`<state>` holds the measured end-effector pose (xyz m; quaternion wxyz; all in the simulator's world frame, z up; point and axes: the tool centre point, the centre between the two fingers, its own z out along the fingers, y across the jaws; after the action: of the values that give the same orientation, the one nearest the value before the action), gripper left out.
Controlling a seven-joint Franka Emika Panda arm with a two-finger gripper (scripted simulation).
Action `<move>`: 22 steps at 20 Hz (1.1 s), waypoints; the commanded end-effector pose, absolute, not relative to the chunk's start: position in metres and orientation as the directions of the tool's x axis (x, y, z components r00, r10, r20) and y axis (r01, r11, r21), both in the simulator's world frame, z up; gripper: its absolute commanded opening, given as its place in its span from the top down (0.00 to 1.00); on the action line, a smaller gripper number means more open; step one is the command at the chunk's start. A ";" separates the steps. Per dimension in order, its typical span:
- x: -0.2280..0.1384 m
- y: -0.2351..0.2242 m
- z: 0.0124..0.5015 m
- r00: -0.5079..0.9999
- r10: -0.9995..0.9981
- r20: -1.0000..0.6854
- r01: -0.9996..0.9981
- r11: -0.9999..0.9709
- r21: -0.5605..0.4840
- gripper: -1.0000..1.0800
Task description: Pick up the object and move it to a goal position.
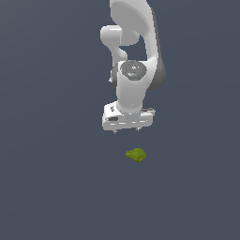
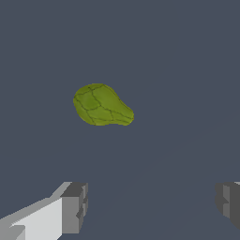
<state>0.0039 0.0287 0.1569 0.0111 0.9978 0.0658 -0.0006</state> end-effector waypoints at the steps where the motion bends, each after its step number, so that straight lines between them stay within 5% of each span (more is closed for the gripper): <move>1: 0.005 0.030 0.155 0.989 0.150 -0.003 0.150 -0.988 0.022 0.04; 22: 0.042 0.062 0.115 0.792 0.611 -0.011 0.611 -0.792 0.012 0.04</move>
<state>0.0389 0.0588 0.1184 0.0087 0.9538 0.3003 -0.0036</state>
